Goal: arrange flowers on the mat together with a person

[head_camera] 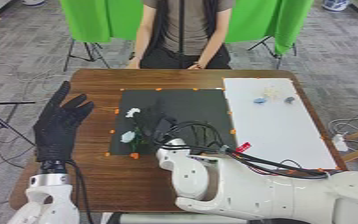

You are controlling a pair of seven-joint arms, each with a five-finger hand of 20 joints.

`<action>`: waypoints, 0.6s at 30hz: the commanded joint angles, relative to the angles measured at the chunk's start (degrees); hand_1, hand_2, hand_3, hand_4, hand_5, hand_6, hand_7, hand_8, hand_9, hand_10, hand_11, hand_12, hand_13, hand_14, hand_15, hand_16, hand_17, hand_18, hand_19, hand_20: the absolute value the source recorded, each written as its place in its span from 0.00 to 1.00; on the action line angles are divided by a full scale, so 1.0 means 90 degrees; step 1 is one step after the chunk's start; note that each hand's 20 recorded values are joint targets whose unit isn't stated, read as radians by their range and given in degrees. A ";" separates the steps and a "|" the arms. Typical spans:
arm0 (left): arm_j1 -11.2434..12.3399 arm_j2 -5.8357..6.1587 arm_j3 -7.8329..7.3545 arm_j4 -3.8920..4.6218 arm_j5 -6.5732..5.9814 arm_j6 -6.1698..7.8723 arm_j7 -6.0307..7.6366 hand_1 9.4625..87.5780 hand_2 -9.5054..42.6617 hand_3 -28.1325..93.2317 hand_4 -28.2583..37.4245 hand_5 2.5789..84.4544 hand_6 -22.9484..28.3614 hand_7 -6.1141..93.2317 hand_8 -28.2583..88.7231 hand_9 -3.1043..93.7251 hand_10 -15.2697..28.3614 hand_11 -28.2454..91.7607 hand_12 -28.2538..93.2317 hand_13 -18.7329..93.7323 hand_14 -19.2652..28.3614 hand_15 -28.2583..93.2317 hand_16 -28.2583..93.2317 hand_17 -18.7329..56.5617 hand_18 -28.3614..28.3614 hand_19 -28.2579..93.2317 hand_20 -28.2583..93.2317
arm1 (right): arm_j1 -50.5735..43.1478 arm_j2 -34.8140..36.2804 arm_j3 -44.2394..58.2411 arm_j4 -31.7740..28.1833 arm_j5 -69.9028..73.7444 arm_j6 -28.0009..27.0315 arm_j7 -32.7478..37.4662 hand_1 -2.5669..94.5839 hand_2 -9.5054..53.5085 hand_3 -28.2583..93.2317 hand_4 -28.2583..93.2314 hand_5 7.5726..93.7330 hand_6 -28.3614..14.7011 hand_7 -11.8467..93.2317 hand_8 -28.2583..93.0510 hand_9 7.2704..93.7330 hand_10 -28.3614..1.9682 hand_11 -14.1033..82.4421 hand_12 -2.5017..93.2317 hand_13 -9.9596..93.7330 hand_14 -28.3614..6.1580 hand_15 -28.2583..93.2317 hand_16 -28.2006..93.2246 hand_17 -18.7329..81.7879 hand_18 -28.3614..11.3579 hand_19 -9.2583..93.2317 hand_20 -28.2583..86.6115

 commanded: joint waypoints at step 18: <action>0.0584 -0.0286 -0.0406 -0.0085 0.0063 -0.0132 -0.0106 0.16 0.35 0.84 0.01 0.38 0.56 0.18 0.16 0.42 0.76 0.43 0.32 0.44 0.91 0.62 0.17 0.20 0.94 0.76 0.22 | -0.4644 0.1214 0.7213 -0.3086 0.7469 0.0109 -0.2707 0.26 0.28 0.81 0.02 0.55 0.60 0.25 0.12 0.59 0.31 0.35 0.18 0.57 0.28 0.67 0.32 0.30 0.15 0.64 0.42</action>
